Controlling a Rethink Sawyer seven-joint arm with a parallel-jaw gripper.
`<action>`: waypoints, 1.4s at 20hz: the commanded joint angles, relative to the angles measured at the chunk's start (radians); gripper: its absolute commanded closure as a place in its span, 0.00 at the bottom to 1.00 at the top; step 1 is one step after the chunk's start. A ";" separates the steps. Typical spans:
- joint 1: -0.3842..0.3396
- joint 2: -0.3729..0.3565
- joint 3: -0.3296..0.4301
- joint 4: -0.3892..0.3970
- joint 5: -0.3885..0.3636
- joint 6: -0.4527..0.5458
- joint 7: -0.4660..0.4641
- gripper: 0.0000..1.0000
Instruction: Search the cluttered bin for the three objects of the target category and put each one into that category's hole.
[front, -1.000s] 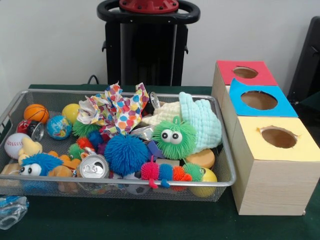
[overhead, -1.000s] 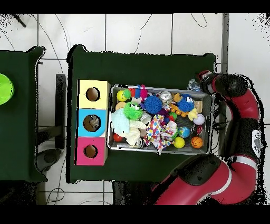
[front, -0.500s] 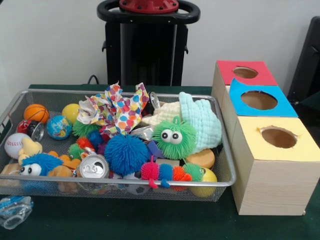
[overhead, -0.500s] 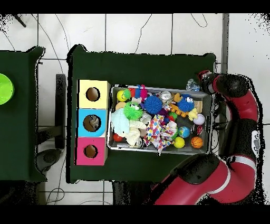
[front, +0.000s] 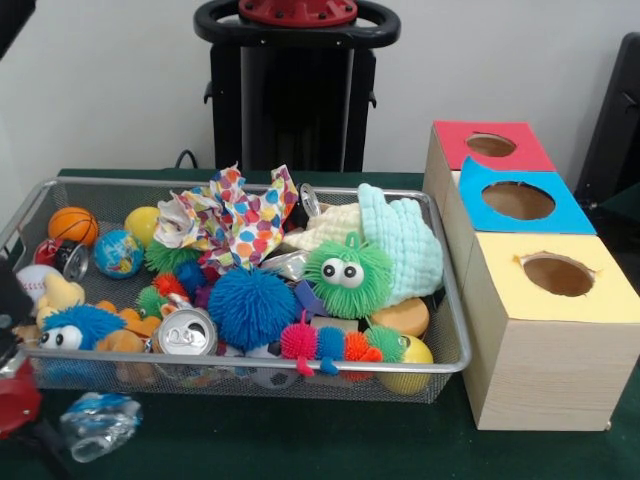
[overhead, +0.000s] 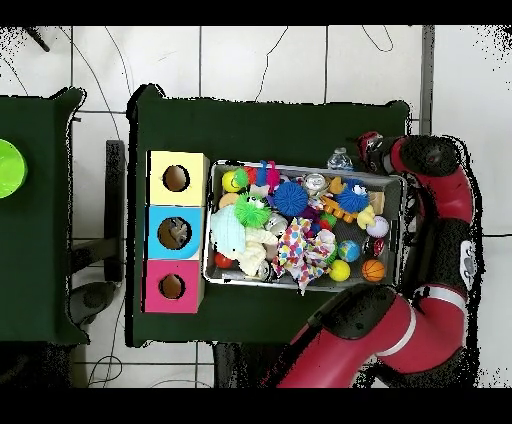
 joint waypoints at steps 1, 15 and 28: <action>0.043 0.225 0.020 0.119 -0.048 0.328 -0.039 0.00; 0.151 0.039 -0.170 0.282 -0.213 -0.190 0.046 0.00; 0.152 0.205 -0.148 -0.002 -0.166 0.271 -0.097 0.00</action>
